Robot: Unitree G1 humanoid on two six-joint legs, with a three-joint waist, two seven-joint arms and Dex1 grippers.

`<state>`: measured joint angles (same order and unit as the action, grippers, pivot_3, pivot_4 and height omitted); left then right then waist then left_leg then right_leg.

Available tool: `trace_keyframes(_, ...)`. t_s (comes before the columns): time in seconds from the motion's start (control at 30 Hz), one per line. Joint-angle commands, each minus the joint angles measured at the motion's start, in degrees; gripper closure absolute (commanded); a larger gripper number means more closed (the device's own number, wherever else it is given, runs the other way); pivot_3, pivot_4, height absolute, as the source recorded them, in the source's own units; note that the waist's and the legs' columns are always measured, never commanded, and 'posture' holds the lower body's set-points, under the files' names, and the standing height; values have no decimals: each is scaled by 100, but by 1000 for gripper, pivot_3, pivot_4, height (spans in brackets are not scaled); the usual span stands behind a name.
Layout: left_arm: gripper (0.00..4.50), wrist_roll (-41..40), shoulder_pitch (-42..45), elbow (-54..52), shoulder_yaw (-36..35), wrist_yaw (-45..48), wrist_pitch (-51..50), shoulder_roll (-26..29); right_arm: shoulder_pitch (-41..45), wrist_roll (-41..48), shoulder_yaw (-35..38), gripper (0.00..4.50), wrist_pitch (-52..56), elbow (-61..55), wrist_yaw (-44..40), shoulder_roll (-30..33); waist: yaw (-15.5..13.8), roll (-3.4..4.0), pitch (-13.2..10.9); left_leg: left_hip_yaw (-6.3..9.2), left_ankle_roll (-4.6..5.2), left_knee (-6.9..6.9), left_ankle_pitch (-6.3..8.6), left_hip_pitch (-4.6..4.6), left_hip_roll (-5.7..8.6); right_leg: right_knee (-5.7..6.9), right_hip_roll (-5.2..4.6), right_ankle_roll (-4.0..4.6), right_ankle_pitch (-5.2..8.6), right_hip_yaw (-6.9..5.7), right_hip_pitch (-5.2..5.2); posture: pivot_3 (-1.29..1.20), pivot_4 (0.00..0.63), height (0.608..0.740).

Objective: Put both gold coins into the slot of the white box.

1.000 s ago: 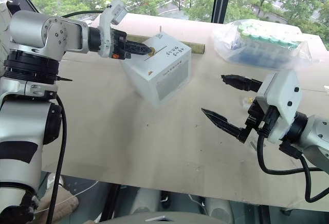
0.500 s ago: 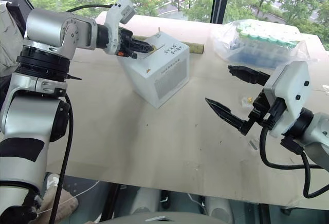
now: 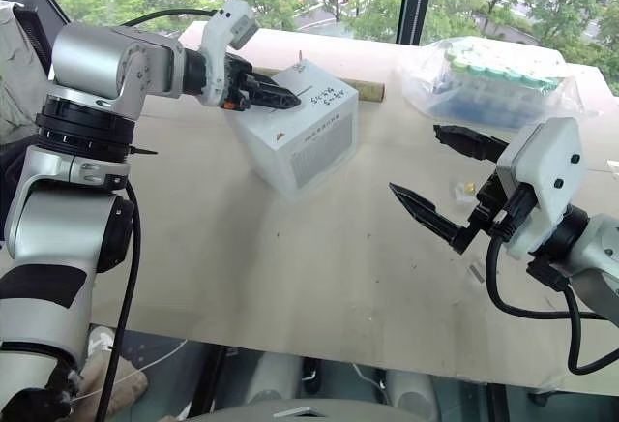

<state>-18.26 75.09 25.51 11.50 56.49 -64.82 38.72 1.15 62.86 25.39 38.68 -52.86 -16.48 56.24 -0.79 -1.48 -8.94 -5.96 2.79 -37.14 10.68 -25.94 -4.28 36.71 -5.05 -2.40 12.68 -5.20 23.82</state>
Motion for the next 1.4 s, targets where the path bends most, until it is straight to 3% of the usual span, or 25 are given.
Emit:
trace_keyframes(0.03, 1505, -890, -400, -1227, -961, 487, -192, 282, 14, -437, -168, 0, 335, 391, 248, 134, 20, 1, -1, -2, 0, 2, 0, 1, 0, 0, 0, 0, 0, 3, 1, 0, 150, 740)
trace_keyframes(0.1, 1505, -1484, -1001, -2177, -1558, 602, -119, 185, 185, -762, -485, 0, 639, 896, 435, 193, 38, 3, -1, -8, 0, 3, 0, 4, -2, 2, 0, 7, -4, 10, 4, 0, 150, 740)
trace_keyframes(0.2, 1505, -1925, -2037, -3541, -1905, 629, 317, 67, 705, -1152, -1036, 0, 843, 1772, 427, 62, 12, 6, -3, -12, 0, -5, 0, 7, 1, 7, -7, 18, -11, 13, -1, 0, 150, 740)
trace_keyframes(0.3, 1413, -2358, -2701, -4278, -1937, 700, 319, 20, 1088, -1752, -1613, 836, 866, 2426, 104, 101, -13, 6, -3, -12, 1, -6, -1, 13, 2, 11, -5, 18, -11, 13, -3, 0, 150, 740)
trace_keyframes(0.37, 1413, -2243, -3167, -4760, -1780, 630, 711, 40, 1402, -2044, -1884, 1744, 962, 2867, 57, 20, -14, 7, -3, -7, 0, -8, -1, 10, 1, 11, -1, 18, -11, 6, -3, 0, 150, 740)
trace_keyframes(0.47, 1413, -1808, -4183, -5554, -1446, 702, 1851, 12, 2113, -2215, -2090, 1744, 1610, 3725, 369, -388, 38, 15, 0, -24, 0, -6, 0, 23, 2, 7, -1, 18, -12, 24, -8, 0, 150, 740)
trace_keyframes(0.63, 1413, -1914, -4647, -5795, -1394, 367, 2091, -70, 2383, -2487, -1988, 1744, 2204, 3957, 633, -812, -38, 15, -1, -20, 1, -6, 0, 15, 1, 10, 3, 19, -13, 8, -6, 0, 150, 740)
trace_keyframes(0.7, 1413, -2008, -4751, -5819, -1416, 287, 2115, -71, 2359, -2555, -1941, 2292, 2368, 3908, 691, -965, -25, 16, 0, -13, 0, -6, 0, 14, 1, 9, 3, 19, -12, 6, -7, 0, 150, 740)
trace_keyframes(1.2, 1413, -1949, -4911, -5624, -1184, 171, 2632, -20, 2315, -3160, -1658, 2292, 2627, 3934, 853, -1661, 0, 21, -1, -14, 1, -6, 1, 15, 1, 8, 3, 7, -18, 10, -7, 0, 150, 740)
trace_keyframes(1.33, 1413, -1981, -4908, -5612, -1171, 125, 2674, -24, 2355, -3264, -1643, 3381, 2655, 3945, 785, -1741, 0, 21, -2, -14, 1, -5, 1, 14, 1, 7, 3, 16, -13, 9, -7, 0, 150, 740)
trace_keyframes(1.4, 1413, -1974, -4930, -5624, -1156, 141, 2710, -1, 2373, -3329, -1660, 3381, 2654, 3955, 758, -1777, 3, 21, -2, -14, 1, -5, 1, 14, 1, 7, 3, 16, -12, 10, -7, 0, 150, 740)
